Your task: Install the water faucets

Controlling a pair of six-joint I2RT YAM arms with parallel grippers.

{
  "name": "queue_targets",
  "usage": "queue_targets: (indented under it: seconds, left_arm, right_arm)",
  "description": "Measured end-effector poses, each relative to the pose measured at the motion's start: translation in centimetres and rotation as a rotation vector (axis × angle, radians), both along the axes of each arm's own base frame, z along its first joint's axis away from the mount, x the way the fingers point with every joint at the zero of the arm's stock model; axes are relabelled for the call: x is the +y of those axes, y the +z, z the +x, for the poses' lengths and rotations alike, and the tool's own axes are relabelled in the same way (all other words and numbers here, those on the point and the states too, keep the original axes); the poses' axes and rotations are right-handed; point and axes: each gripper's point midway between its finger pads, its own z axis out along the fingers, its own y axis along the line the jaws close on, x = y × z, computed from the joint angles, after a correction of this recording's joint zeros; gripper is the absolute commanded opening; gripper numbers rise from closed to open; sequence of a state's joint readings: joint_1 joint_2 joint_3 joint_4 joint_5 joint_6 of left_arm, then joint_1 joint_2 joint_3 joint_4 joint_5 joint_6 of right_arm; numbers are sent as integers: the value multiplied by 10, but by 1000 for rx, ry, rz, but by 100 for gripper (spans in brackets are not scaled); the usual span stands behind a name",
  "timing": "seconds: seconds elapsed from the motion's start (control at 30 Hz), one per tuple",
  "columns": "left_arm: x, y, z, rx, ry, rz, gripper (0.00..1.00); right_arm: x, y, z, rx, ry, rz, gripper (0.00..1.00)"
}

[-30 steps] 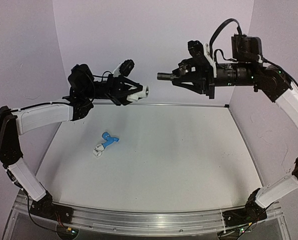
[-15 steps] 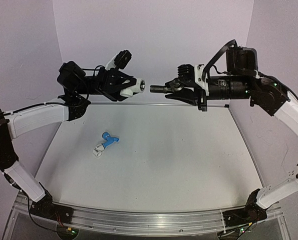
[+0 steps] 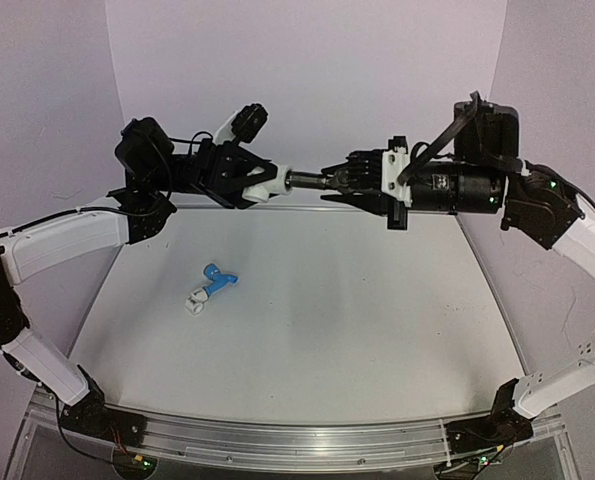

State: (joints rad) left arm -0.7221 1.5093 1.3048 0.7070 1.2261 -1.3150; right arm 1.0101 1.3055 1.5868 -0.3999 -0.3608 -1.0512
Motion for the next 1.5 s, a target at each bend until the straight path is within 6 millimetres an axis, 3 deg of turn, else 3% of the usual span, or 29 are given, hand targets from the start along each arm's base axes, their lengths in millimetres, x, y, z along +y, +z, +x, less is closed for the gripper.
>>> queue_targets:
  seconds: [0.1, 0.43, 1.5]
  left_arm:
    - [0, 0, -2, -2, -2, 0, 0]
    - [-4, -2, 4, 1, 38, 4, 0]
    - [-6, -10, 2, 35, 31, 48, 0]
  right_arm:
    - [3, -7, -1, -19, -7, -17, 0]
    - [7, 0, -1, -75, -45, 6, 0]
    - [10, -12, -7, -235, 0, 11, 0]
